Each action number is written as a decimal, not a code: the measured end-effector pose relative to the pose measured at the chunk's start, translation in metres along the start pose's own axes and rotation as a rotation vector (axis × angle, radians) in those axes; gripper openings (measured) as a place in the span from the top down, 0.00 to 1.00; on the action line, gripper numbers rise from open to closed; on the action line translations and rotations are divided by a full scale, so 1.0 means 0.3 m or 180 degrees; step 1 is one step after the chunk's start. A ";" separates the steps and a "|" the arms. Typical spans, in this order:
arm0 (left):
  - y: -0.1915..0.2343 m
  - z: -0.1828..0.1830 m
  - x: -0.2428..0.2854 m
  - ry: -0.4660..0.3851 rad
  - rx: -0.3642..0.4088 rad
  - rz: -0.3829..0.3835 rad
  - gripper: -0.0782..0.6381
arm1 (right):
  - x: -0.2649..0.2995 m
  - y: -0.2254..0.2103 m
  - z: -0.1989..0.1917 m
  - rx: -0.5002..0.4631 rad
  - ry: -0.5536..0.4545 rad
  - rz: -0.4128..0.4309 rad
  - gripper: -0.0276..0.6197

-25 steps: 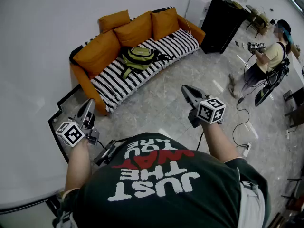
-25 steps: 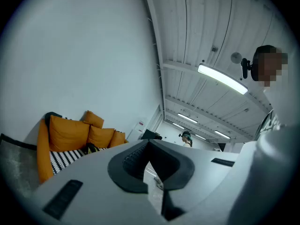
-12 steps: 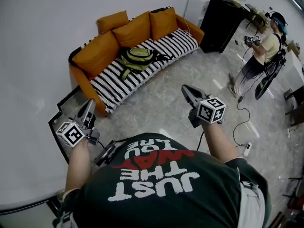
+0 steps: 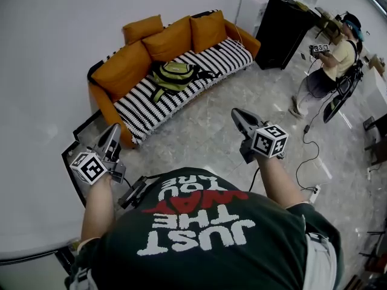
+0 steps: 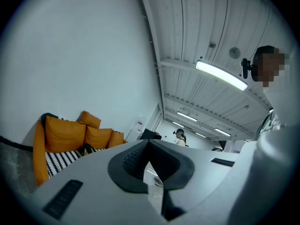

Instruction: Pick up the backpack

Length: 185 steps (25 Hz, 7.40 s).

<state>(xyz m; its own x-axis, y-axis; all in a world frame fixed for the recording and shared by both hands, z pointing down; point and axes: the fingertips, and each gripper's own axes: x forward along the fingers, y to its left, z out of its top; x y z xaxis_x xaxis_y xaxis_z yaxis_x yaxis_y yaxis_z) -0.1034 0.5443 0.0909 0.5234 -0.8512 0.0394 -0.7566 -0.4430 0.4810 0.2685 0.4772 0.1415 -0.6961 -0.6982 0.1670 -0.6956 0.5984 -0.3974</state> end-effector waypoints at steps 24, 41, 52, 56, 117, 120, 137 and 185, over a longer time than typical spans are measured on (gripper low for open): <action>0.393 0.037 0.561 0.0354 -0.0115 -0.0348 0.88 | 0.330 -0.362 0.033 0.0215 -0.0027 -0.0385 0.91; 1.222 0.327 1.169 0.1009 -0.0137 -0.0731 0.88 | 1.287 -0.477 0.377 0.0198 -0.0045 -0.0682 0.91; 1.369 0.049 1.389 0.1658 -0.0039 -0.0453 0.88 | 1.500 -0.738 0.331 0.0353 0.0301 -0.0310 0.91; 1.369 -0.075 1.471 0.1848 -0.0053 -0.0293 0.88 | 1.578 -0.854 0.313 0.0358 0.0497 -0.0064 0.91; 1.233 -1.033 1.506 0.2894 -0.1444 -0.2068 0.82 | 1.693 -1.078 -0.421 0.0656 0.0929 -0.0082 0.91; 1.182 -0.927 1.571 0.2672 -0.1488 -0.2150 0.82 | 1.682 -1.072 -0.357 0.0623 0.0869 -0.0118 0.91; 1.026 -0.324 1.948 0.1837 -0.1286 -0.1885 0.82 | 1.543 -0.962 0.106 0.0346 0.0440 -0.0195 0.91; 0.417 1.332 2.001 0.0085 0.0338 -0.1910 0.82 | 1.544 -0.747 1.424 -0.0854 -0.0698 -0.0513 0.91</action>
<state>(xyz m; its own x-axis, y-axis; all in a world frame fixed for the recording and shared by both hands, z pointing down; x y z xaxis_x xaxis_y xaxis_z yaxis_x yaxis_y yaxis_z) -0.0405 -0.1345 -0.1754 0.8792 -0.4374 -0.1890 -0.3607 -0.8701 0.3360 0.1780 -0.1481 -0.0774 -0.5398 -0.8418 -0.0004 -0.8350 0.5355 -0.1266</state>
